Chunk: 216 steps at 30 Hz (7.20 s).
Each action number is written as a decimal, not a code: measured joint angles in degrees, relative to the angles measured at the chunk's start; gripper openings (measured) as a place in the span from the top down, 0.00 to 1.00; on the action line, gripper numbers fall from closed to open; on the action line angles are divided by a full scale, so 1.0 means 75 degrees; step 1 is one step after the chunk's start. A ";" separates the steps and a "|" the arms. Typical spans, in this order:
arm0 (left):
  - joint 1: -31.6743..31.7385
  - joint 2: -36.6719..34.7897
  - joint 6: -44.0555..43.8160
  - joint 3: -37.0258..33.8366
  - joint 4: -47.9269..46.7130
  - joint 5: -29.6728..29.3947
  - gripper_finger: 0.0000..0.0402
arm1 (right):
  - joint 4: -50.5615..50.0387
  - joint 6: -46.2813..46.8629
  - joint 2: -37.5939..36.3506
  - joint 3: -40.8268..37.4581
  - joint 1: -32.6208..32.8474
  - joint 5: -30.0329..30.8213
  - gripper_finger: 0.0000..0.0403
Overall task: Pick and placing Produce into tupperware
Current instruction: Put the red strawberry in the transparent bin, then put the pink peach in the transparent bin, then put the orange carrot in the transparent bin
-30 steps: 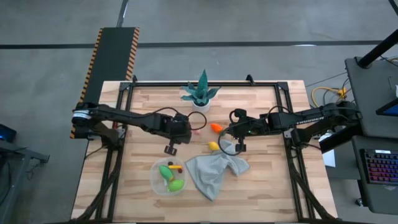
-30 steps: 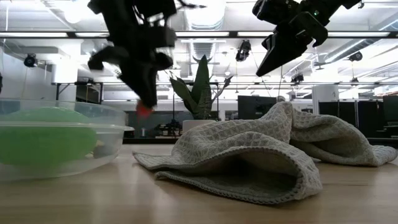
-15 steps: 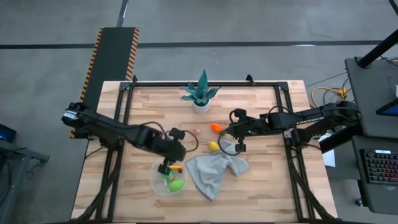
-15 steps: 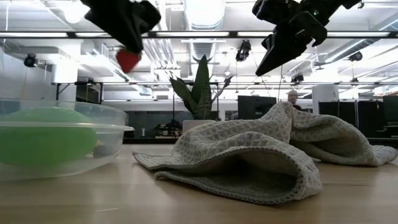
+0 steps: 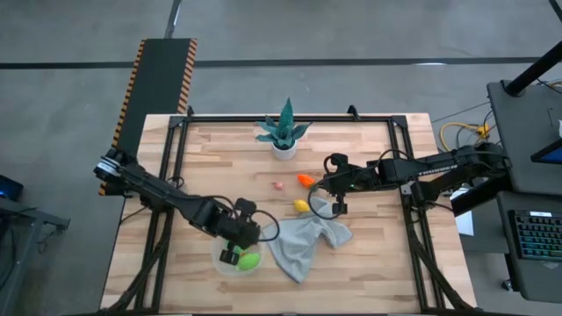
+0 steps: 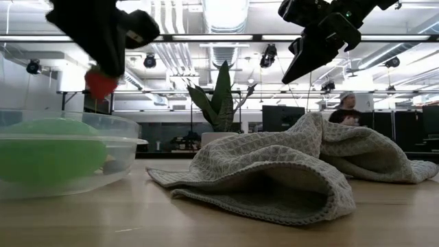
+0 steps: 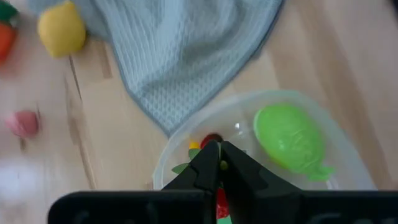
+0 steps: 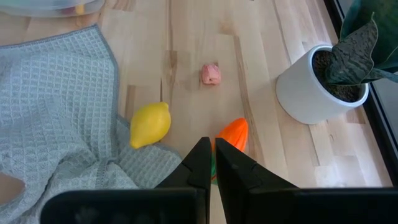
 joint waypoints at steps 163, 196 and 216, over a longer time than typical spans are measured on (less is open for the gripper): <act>-0.1528 0.0864 -0.5966 -0.0818 -0.1099 0.0856 0.92 | 0.0154 -0.0429 -0.0003 -0.0160 -0.0003 0.0070 0.97; -0.0122 -0.1946 -0.2971 -0.0808 -0.1102 -0.2159 0.50 | 0.0272 -0.0216 -0.0003 -0.0160 -0.0003 0.0058 0.97; 0.0183 -0.3950 -0.0048 -0.1393 -0.0250 -0.6684 0.50 | 0.0886 0.1050 0.1166 -0.0149 -0.0615 0.0027 0.46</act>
